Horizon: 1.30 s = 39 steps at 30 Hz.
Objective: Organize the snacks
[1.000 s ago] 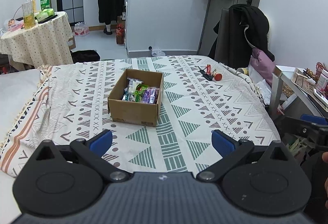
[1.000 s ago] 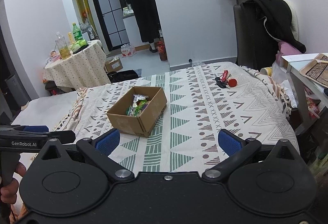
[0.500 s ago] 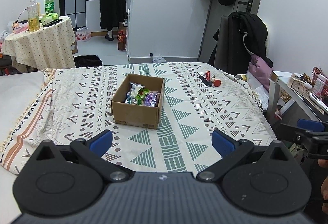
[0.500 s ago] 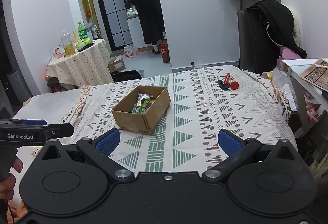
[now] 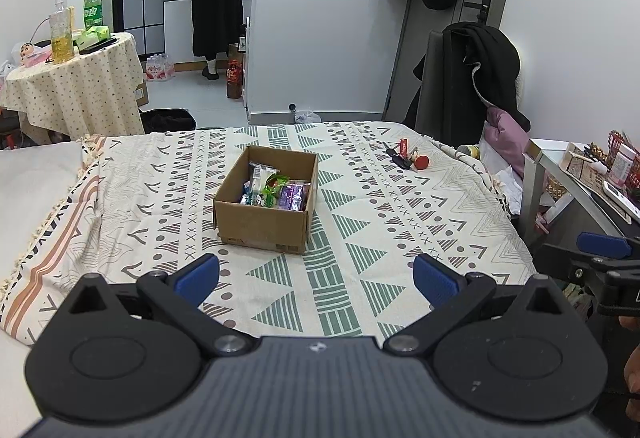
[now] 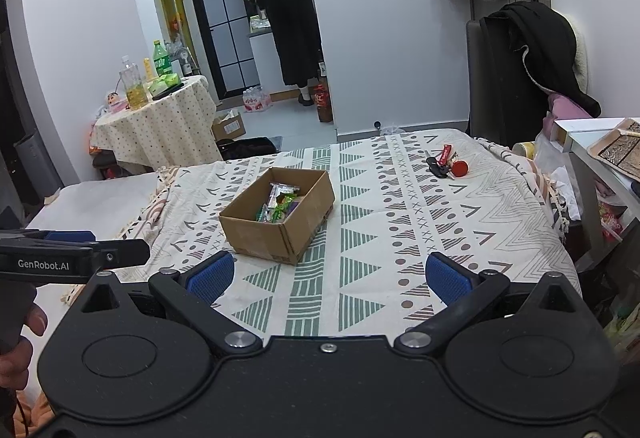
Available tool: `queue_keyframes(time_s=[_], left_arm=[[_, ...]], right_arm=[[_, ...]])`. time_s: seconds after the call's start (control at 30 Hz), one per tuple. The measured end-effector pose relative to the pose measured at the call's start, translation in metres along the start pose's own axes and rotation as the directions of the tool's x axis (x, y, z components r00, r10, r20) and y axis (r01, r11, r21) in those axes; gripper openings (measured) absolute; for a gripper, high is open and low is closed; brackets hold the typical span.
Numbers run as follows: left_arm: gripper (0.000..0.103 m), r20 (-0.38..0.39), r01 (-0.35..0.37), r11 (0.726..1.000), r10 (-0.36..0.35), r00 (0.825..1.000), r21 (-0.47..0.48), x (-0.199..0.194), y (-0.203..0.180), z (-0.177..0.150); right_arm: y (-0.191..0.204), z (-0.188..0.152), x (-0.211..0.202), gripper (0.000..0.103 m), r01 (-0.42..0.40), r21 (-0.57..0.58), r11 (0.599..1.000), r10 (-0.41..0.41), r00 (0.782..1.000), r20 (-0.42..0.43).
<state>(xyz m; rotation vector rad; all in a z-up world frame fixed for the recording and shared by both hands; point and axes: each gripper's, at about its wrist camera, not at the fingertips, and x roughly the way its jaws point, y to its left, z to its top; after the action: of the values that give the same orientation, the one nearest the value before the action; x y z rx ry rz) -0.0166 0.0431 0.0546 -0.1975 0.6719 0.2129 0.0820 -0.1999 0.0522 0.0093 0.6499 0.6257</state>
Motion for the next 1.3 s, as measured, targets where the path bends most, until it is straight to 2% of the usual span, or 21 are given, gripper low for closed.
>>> queue_keyframes(time_s=[1.3], left_arm=[[0.102, -0.008, 0.006, 1.0, -0.007, 1.0, -0.015, 0.0006, 0.0016, -0.006]], right_arm=[[-0.0002, -0.0007, -0.0026, 0.103, 0.006, 0.001, 1.0, -0.006, 1.0, -0.007]])
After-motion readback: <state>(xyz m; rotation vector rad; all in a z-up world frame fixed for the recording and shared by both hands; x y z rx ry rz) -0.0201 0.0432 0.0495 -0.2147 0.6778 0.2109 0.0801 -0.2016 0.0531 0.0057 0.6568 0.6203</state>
